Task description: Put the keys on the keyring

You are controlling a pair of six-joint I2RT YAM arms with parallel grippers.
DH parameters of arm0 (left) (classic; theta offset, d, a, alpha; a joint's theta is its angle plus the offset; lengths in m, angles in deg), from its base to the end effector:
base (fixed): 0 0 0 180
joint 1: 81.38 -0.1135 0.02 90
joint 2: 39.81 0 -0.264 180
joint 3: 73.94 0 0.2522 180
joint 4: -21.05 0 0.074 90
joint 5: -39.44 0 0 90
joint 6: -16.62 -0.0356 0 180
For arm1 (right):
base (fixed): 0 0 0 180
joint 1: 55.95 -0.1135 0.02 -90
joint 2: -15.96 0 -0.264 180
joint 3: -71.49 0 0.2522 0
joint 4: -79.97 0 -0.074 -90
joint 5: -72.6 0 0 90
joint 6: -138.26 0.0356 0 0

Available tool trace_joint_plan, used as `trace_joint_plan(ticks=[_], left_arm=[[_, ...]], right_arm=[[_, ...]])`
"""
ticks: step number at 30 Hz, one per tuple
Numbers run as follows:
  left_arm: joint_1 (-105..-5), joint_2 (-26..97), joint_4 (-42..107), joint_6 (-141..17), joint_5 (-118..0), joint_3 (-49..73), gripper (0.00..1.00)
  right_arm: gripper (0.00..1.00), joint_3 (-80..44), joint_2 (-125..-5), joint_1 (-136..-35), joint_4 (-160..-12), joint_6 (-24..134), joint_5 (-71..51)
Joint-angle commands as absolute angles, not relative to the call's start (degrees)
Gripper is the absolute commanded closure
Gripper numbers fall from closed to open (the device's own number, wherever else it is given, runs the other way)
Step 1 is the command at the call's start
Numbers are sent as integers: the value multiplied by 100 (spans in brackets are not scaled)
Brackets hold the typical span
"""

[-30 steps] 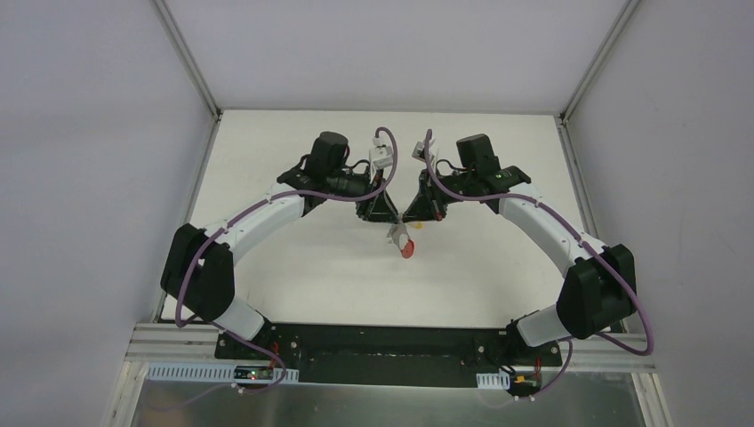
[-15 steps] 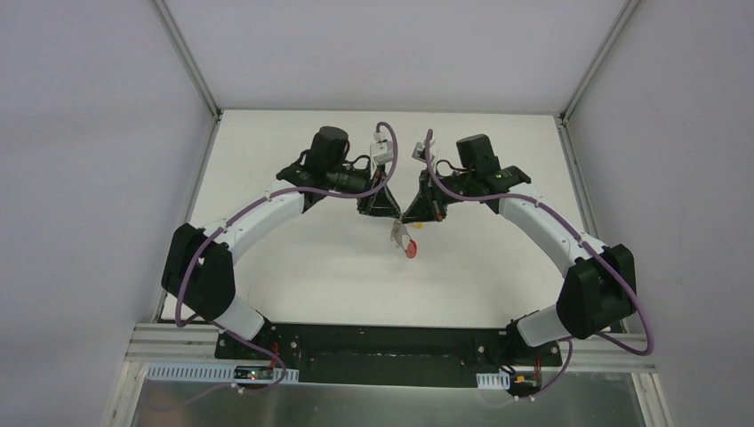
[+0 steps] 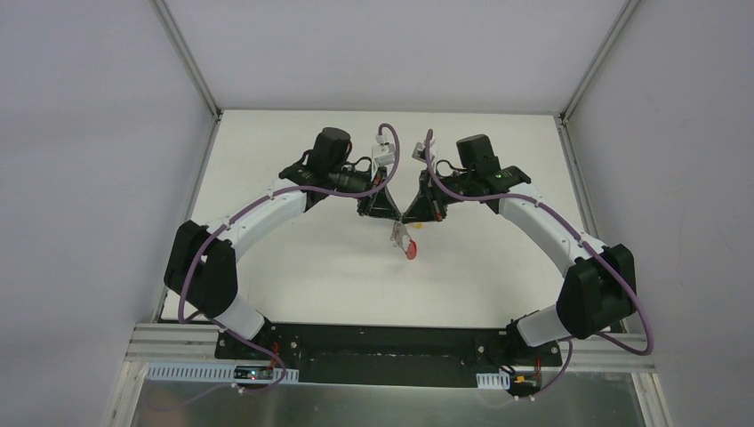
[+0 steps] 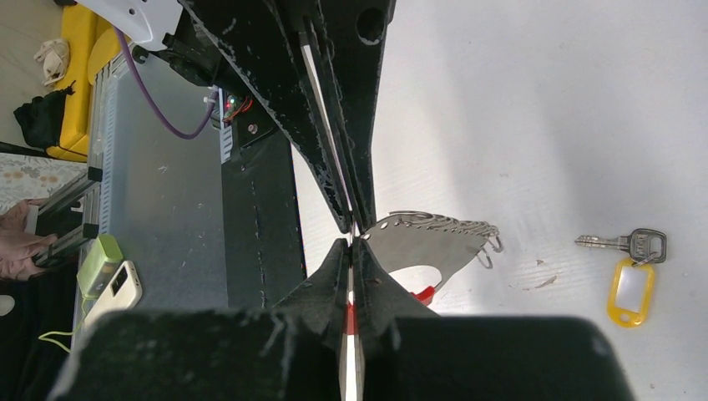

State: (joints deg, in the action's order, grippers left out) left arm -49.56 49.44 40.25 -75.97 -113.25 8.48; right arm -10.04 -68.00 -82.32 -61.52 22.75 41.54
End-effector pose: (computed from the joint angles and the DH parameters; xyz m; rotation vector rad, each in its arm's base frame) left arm 0.2791 -0.2104 0.3078 1.2510 1.5995 -1.4177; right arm 0.2678 0.1668 0.3048 -1.3679 1.6072 1.1618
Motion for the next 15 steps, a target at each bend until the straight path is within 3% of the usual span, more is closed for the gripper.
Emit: trace_joint_plan(ticks=[1,3,8,11,15], left_arm=[[-4965,5022,4015,-7732,-11582,1098,100],[-4972,5019,4024,-7662,-11519,1122,100],[-5038,4899,3541,-6666,-11277,1022,100],[-5061,4811,2474,-5527,-11178,746,100],[-5061,4834,662,-3997,-11103,332,100]], right_arm=[[100,-1062,-6647,-8237,-6301,2279,4364],[100,-1081,-6643,-8229,-6332,2328,4331],[83,-1066,-6480,-7989,-6694,2758,4314],[73,-950,-6336,-7738,-7172,3248,4484],[71,-709,-6239,-7562,-7684,3716,4673]])
